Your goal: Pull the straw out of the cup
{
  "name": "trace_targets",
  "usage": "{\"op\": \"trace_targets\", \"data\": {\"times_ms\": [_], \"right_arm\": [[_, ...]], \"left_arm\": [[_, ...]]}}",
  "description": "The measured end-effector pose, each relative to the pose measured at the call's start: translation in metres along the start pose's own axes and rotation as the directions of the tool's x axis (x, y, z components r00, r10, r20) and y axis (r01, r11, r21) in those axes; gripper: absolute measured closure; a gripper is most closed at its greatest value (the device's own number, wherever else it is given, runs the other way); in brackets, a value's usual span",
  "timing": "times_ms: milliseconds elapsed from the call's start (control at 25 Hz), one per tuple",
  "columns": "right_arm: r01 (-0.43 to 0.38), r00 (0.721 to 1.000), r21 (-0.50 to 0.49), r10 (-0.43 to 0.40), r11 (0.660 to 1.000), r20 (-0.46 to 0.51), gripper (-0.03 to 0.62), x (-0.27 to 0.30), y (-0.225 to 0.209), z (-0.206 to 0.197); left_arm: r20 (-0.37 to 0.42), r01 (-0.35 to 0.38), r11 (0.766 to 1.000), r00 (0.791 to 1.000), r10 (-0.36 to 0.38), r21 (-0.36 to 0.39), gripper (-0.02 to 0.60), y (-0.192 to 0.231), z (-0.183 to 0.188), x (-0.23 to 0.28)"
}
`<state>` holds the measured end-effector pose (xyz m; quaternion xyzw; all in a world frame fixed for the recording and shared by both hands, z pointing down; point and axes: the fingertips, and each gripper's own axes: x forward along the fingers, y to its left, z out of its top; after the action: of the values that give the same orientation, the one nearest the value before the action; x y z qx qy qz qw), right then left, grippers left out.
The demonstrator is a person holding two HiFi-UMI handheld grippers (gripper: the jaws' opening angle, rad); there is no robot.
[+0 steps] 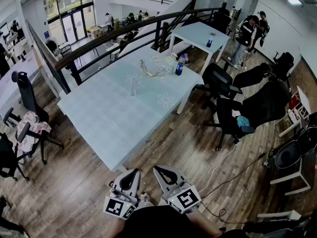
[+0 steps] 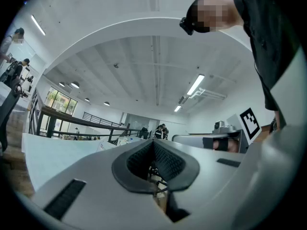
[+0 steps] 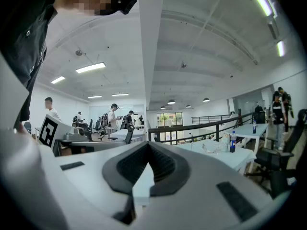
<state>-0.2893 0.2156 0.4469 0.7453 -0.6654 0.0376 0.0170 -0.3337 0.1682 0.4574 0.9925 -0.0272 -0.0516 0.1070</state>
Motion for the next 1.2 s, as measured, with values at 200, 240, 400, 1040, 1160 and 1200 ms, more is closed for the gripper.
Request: {"op": "trace_targets", "data": {"times_ms": [200,240,400,1040,1160,1200], "right_arm": [[0.004,1.000,0.000,-0.004,1.000,-0.013,0.586,-0.002,0.002,-0.004],[0.005,1.000,0.002,-0.005,1.000,-0.013,0.586,-0.001,0.002,-0.004],[0.007,1.000,0.005,-0.007,1.000,-0.010,0.586,0.002,0.001,-0.004],[0.049,0.999,0.017,-0.049,0.999,-0.002,0.585,0.002,-0.047,-0.008],[0.048,0.999,0.027,-0.048,0.998,0.006,0.585,0.006,-0.072,-0.006],[0.042,0.999,0.028,-0.042,0.999,0.005,0.585,0.008,-0.081,-0.006]], "left_arm": [[-0.009,-0.004,1.000,1.000,0.005,0.018,0.569,-0.002,-0.004,0.000],[-0.011,-0.003,1.000,1.000,0.003,0.021,0.569,-0.001,-0.004,0.000],[-0.012,-0.004,0.999,1.000,0.005,0.034,0.569,0.002,-0.003,0.002],[-0.041,0.006,0.997,0.999,-0.003,0.075,0.569,0.002,-0.014,0.044],[-0.038,0.012,0.996,0.999,-0.008,0.092,0.569,0.002,-0.016,0.070],[-0.039,0.014,0.995,0.999,-0.010,0.094,0.569,0.001,-0.017,0.080]]}}
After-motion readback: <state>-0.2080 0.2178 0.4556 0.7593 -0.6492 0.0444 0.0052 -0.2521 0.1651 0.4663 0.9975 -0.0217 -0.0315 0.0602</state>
